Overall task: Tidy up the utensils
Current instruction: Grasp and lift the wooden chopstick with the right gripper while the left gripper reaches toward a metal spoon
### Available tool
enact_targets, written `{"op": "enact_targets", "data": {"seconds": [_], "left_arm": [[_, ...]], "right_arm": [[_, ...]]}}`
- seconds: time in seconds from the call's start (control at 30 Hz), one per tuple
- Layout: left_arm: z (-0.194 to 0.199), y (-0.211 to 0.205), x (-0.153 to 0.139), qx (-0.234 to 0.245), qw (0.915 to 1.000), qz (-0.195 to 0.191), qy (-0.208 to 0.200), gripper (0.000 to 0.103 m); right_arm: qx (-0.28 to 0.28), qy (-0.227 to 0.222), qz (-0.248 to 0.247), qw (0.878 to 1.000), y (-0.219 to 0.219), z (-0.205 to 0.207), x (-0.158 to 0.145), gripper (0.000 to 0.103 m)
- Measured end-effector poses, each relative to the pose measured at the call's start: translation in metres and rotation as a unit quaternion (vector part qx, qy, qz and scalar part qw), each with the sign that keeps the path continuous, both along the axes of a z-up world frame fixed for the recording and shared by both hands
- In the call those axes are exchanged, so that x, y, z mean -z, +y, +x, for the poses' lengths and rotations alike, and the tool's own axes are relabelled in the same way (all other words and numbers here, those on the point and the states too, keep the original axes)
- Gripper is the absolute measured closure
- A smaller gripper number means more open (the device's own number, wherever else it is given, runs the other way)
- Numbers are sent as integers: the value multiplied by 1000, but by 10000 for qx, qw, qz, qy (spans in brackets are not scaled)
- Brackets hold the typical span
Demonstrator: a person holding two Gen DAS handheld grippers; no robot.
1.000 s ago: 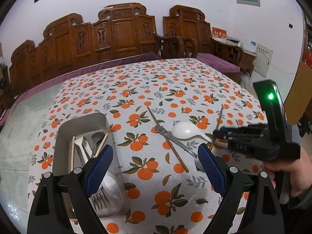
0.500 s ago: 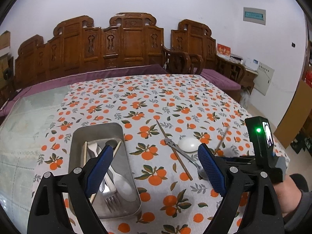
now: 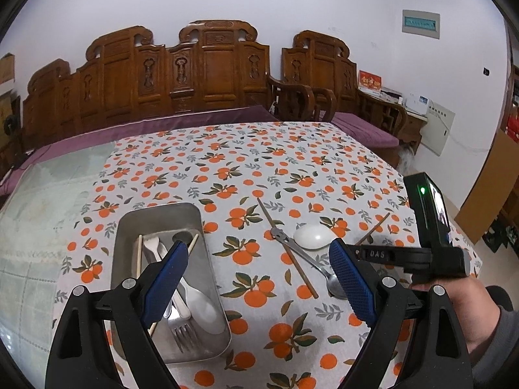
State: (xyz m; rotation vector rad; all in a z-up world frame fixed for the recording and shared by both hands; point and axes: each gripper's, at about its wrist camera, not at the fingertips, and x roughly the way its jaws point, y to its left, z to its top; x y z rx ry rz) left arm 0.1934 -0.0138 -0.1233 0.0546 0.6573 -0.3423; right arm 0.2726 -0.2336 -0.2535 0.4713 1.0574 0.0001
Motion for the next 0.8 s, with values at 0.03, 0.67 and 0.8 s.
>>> {"op": "enact_targets", "data": {"seconds": [0.03, 0.67, 0.8], "left_arm": [[-1, -1, 1, 3, 10000, 6, 3, 18], [1, -11, 9, 142, 9998, 110, 76, 18], [1, -22, 18, 211, 9994, 268, 100, 18]], "right_arm": [[-48, -21, -38, 10000, 1, 0, -2, 71], [-2582, -284, -1110, 9593, -36, 39, -19, 59], [-2876, 38, -1025, 9522, -36, 50, -1, 59]]}}
